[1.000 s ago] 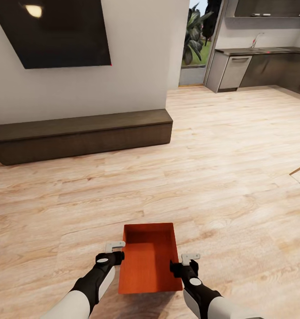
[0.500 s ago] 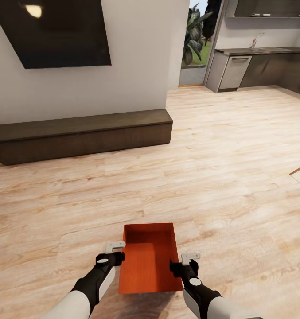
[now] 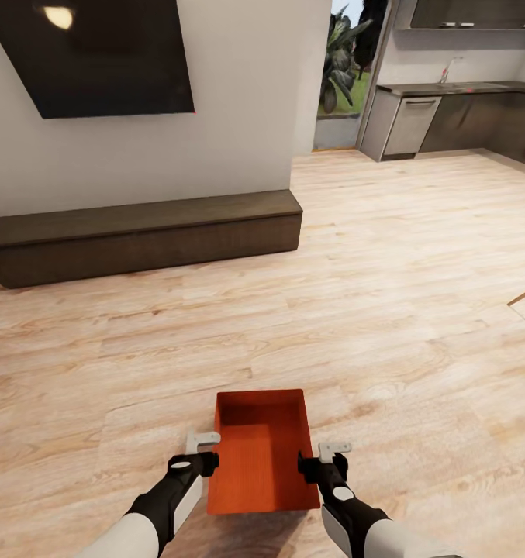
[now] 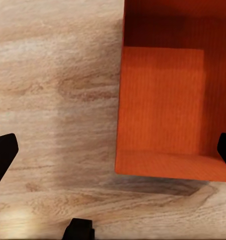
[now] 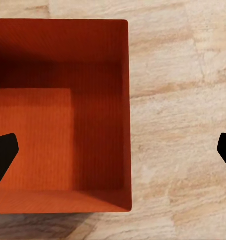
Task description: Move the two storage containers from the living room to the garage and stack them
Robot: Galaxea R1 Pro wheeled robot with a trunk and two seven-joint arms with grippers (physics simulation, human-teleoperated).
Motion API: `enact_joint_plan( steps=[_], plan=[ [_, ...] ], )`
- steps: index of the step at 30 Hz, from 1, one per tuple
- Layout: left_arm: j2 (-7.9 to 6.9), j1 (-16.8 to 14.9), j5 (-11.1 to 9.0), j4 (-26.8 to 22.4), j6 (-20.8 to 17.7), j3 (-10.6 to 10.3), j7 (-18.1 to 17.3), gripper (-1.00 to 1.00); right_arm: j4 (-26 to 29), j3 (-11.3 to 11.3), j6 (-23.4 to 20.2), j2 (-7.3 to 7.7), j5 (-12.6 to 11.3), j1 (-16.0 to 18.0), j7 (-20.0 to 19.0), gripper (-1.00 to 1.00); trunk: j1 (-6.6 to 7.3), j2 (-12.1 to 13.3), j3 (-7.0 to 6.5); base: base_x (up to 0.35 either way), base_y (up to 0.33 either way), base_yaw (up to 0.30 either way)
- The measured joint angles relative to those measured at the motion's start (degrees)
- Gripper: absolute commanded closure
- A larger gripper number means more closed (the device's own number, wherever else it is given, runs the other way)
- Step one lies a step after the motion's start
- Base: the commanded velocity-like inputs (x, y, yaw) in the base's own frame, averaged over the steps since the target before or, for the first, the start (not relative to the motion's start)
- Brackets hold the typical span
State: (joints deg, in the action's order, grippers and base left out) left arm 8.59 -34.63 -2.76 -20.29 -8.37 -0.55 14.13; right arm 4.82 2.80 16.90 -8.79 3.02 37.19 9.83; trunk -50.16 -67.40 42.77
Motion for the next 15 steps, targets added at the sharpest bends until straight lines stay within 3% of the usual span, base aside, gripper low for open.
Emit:
enact_joint_plan(
  steps=[13,14,15],
  plan=[
    [-0.15,0.00,-0.08,1.17,0.21,0.08,0.03,-1.00,-1.59,0.00,1.79,0.36,0.00,-0.04,-0.10,-1.00,-2.86,-5.22,2.33,0.000,0.000,0.000],
    [-0.14,0.00,-0.25,1.32,3.98,0.06,0.07,-1.00,-1.67,-0.04,1.99,0.37,-0.02,-0.04,-0.10,-1.00,-3.08,-5.62,2.51,0.000,0.000,0.000],
    [-0.13,0.00,-0.30,1.36,4.51,0.06,0.07,-1.00,-1.67,-0.05,2.00,0.37,-0.04,-0.03,-0.10,-1.00,-3.30,-6.02,2.69,0.000,0.000,0.000]
  ],
)
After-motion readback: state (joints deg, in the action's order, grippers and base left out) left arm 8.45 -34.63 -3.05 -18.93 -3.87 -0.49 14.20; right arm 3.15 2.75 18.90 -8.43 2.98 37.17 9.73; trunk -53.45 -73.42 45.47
